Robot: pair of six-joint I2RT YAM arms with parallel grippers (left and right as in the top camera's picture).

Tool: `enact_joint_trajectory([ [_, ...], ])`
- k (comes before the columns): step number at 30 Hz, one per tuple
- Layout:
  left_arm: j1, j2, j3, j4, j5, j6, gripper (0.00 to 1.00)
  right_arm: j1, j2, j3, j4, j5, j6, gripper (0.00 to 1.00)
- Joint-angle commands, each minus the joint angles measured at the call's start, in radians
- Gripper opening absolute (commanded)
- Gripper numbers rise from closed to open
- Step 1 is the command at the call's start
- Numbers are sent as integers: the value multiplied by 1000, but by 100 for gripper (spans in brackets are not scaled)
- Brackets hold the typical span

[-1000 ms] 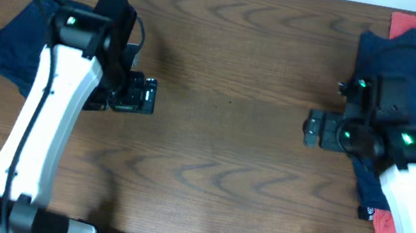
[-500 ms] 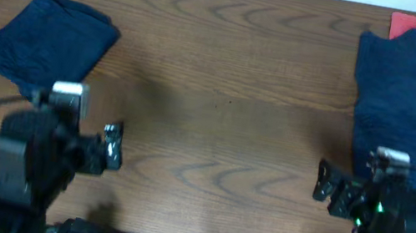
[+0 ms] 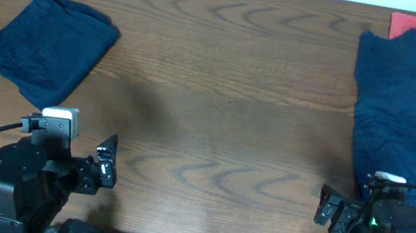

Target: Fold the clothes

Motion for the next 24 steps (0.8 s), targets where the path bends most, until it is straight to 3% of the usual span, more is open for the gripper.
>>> enact_joint_trajectory([
  [1,2,-2,-4,1,-12,-8,98,10,-5,-7,-6,14,17,99],
  [14,2,-2,-5,1,-12,-8,98,-33,-38,-14,10,16,-29,99],
  [20,2,-2,-4,1,-12,-8,98,-118,-177,-139,292,-166,-351,99],
  [24,2,-2,-5,1,-12,-8,98,-151,-307,-265,465,-237,-408,99],
])
